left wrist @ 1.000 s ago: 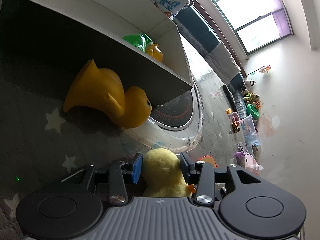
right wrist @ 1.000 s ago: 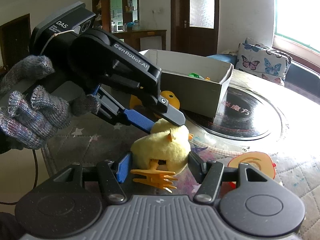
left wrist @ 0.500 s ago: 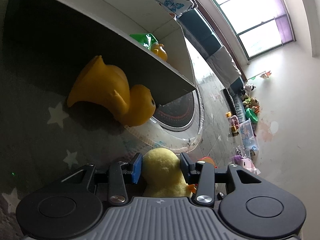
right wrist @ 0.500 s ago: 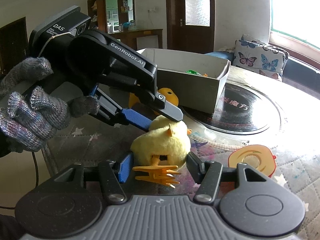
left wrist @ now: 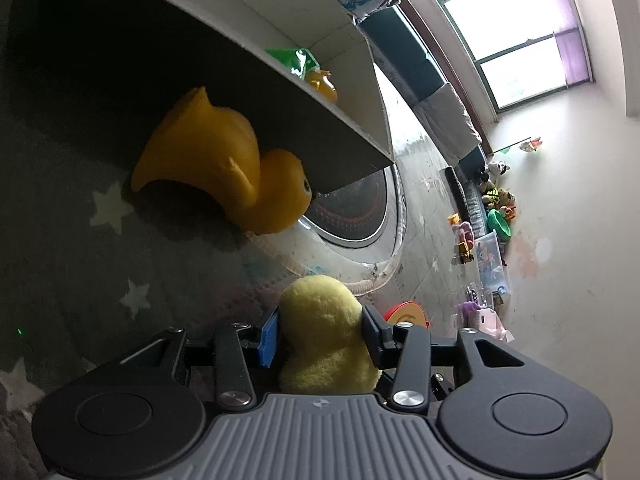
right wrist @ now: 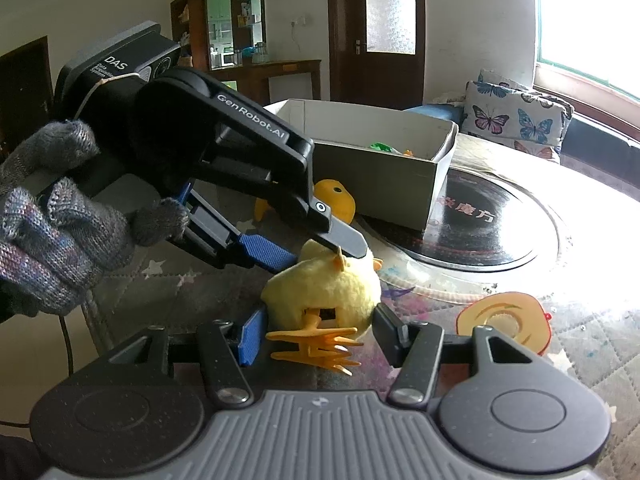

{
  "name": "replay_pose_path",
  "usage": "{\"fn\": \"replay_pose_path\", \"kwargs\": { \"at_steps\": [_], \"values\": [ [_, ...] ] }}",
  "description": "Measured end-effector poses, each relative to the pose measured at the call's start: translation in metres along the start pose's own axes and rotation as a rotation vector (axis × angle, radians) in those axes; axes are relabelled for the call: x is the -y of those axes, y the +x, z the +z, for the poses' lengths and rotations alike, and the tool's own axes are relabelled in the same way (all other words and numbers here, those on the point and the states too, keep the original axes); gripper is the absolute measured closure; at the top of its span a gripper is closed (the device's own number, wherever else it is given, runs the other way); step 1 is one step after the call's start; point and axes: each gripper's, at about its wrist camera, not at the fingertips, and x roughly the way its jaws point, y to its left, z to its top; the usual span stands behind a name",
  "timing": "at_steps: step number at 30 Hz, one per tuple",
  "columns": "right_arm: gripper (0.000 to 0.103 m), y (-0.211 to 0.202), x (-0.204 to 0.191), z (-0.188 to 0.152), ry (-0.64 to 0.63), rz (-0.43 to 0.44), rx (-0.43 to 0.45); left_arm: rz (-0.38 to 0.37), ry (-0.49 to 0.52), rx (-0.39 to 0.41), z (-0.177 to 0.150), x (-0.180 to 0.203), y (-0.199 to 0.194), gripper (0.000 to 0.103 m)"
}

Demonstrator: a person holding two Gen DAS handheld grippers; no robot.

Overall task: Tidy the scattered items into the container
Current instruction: 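Close the left gripper on the yellow plush chick's head, then lift the plush chick with the left gripper over the white box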

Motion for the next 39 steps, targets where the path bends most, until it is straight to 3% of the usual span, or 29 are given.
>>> {"fn": "replay_pose_path", "kwargs": {
  "at_steps": [14,20,25,31,39],
  "values": [
    [0.047,0.002,0.001,0.0,0.002,0.001,0.001,0.012,-0.035,0.022,0.002,-0.007,-0.003,0.054],
    [0.048,-0.004,0.002,0.006,0.019,-0.002,0.027,0.006,0.021,0.05,0.001,0.012,-0.017,0.058],
    [0.048,-0.007,0.006,0.037,-0.016,-0.008,0.088,-0.017,0.067,0.117,0.021,0.031,-0.041,0.058],
    [0.048,0.017,0.01,0.089,-0.078,0.003,0.144,-0.01,0.1,0.215,0.063,0.042,-0.067,0.058],
    [0.048,0.081,0.023,0.15,-0.111,0.053,0.107,0.021,0.02,0.25,0.126,0.02,-0.075,0.059]
  ]
}}
